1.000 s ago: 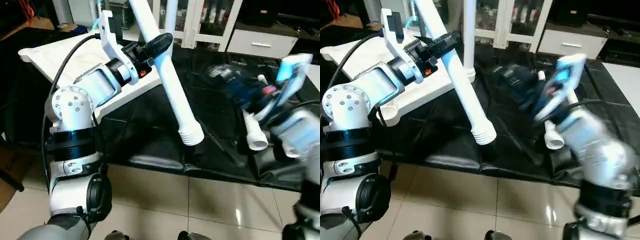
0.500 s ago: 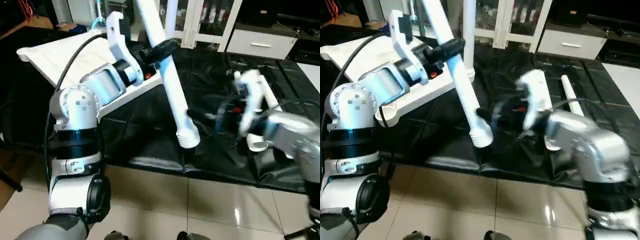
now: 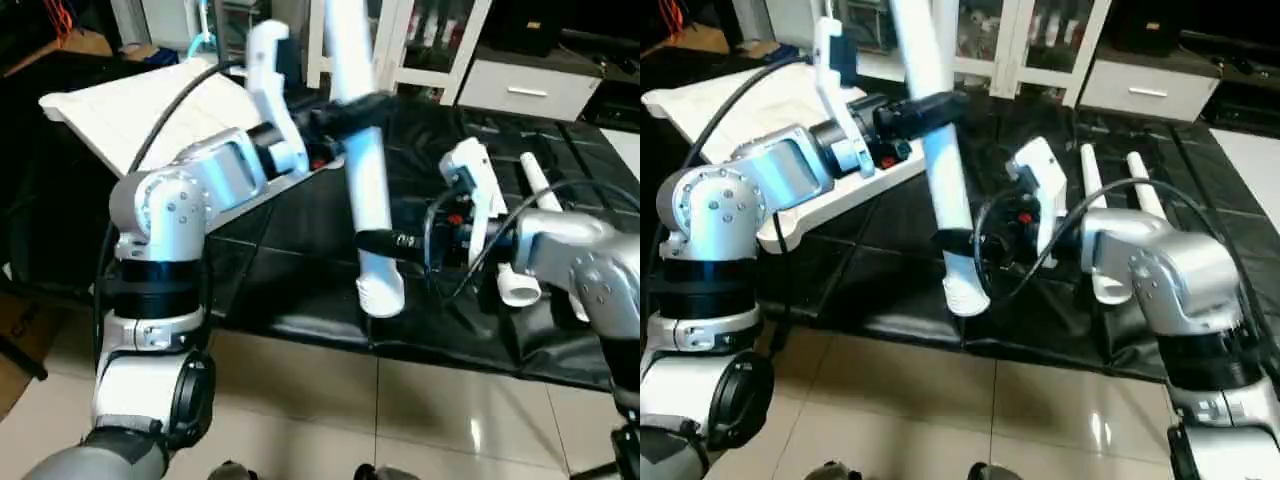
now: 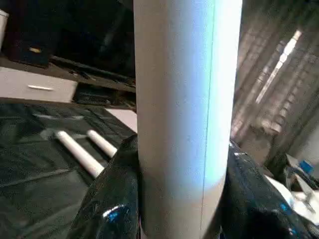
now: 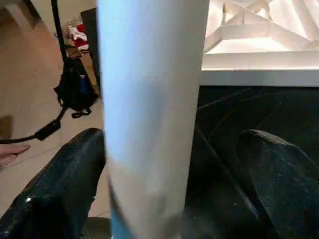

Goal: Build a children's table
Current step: Pick table leg

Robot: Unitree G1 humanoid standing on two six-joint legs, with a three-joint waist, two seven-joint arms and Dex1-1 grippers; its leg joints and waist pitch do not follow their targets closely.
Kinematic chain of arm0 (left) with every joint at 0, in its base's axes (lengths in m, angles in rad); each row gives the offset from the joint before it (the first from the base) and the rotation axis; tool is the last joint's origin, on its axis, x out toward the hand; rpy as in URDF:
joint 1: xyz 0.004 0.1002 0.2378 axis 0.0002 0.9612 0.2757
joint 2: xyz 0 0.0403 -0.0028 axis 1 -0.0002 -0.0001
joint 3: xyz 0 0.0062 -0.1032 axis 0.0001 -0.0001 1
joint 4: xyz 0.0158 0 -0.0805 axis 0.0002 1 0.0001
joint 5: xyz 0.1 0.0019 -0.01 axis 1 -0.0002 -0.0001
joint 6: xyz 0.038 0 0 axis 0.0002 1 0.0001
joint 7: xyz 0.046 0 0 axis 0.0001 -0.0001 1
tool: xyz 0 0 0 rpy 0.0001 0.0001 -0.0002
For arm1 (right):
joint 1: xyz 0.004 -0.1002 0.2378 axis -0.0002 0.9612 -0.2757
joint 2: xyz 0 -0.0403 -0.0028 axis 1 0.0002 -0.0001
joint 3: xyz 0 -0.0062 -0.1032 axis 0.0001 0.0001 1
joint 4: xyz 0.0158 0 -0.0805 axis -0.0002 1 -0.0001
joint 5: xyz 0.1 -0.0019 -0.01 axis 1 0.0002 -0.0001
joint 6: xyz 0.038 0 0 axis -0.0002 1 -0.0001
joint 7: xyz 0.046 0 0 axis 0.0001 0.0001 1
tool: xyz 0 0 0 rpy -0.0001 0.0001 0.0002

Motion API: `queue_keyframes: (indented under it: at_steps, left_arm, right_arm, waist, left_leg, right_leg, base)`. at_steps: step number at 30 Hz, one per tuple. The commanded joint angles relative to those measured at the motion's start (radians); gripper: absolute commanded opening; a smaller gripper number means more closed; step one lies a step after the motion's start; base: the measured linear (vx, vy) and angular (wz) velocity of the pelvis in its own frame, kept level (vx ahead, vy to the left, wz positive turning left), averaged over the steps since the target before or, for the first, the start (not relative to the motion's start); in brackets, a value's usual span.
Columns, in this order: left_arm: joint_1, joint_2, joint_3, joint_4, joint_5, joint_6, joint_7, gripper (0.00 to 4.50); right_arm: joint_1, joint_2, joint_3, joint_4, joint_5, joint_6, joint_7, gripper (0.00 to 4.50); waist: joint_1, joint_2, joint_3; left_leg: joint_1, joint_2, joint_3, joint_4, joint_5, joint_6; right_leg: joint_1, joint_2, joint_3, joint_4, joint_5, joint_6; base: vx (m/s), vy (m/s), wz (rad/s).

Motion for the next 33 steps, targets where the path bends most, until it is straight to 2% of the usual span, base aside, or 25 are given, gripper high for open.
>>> queue_keyframes:
  at_steps: [1, 3, 4, 6, 10, 20, 28, 33]
  left_arm:
    - [-0.012, 0.005, -0.013, -0.030, -0.021, 0.013, -0.018, 1.72]
    - [-0.011, 0.007, -0.020, -0.034, -0.022, 0.011, -0.028, 1.72]
    - [-0.011, 0.006, -0.023, -0.035, -0.024, 0.009, -0.033, 1.72]
    - [-0.013, 0.005, -0.027, -0.035, -0.026, 0.006, -0.042, 1.72]
    - [-0.018, 0.003, -0.035, -0.038, -0.031, -0.005, -0.062, 1.72]
    - [-0.028, 0.005, -0.032, -0.036, -0.037, -0.020, -0.077, 1.72]
    - [-0.031, 0.013, -0.030, -0.036, -0.040, -0.026, -0.089, 1.72]
    - [-0.027, 0.017, -0.042, -0.050, -0.047, -0.028, -0.105, 1.72]
  right_arm:
    - [-0.014, -0.012, 0.011, 0.013, -0.018, -0.003, 0.025, 4.14]
    - [-0.018, -0.012, 0.014, 0.021, -0.013, -0.003, 0.044, 4.02]
    - [-0.018, -0.012, 0.014, 0.023, -0.003, 0.001, 0.057, 3.88]
    - [-0.018, -0.016, 0.020, 0.024, 0.005, 0.003, 0.071, 3.77]
    - [-0.012, -0.029, 0.033, 0.022, 0.008, 0.009, 0.094, 3.45]
    - [0.006, -0.021, 0.025, 0.031, -0.002, 0.015, 0.114, 2.70]
    - [0.014, -0.019, 0.016, 0.034, -0.001, 0.013, 0.117, 1.92]
    - [0.021, -0.018, 0.016, 0.030, -0.006, 0.008, 0.113, 1.84]
  waist:
    - [0.000, -0.012, -0.091]
    - [0.000, -0.011, -0.091]
    - [-0.001, -0.015, -0.091]
    - [0.001, -0.011, -0.091]
    - [0.002, -0.011, -0.092]
    - [0.002, -0.009, -0.092]
    - [0.003, -0.010, -0.095]
    - [0.004, -0.010, -0.097]
  left_leg:
    - [0.009, 0.001, 0.017, -0.071, -0.173, 0.031]
    - [0.009, 0.002, 0.016, -0.071, -0.172, 0.029]
    - [0.008, 0.001, 0.017, -0.071, -0.172, 0.032]
    - [0.010, 0.003, 0.016, -0.072, -0.167, 0.033]
    - [0.010, 0.003, 0.017, -0.071, -0.168, 0.032]
    - [0.011, 0.002, 0.016, -0.071, -0.176, 0.029]
    - [0.010, 0.002, 0.017, -0.070, -0.168, 0.029]
    - [0.009, 0.003, 0.016, -0.070, -0.161, 0.029]
  right_leg:
    - [0.071, -0.030, 0.026, -0.062, -0.393, -0.115]
    - [0.071, -0.030, 0.026, -0.061, -0.390, -0.117]
    - [0.071, -0.030, 0.027, -0.062, -0.386, -0.118]
    - [0.071, -0.030, 0.027, -0.060, -0.378, -0.124]
    - [0.073, -0.030, 0.028, -0.059, -0.374, -0.129]
    - [0.072, -0.030, 0.026, -0.062, -0.393, -0.122]
    - [0.073, -0.030, 0.027, -0.060, -0.380, -0.127]
    - [0.075, -0.030, 0.027, -0.056, -0.361, -0.135]
  base:
    - [0.000, 0.000, 0.00]
    - [0.000, 0.000, 0.00]
    - [0.000, 0.000, 0.00]
    - [0.000, 0.000, 0.00]
    - [0.000, 0.000, 0.00]
    - [0.000, 0.000, 0.00]
    - [0.000, 0.000, 0.00]
    - [0.000, 0.000, 0.00]
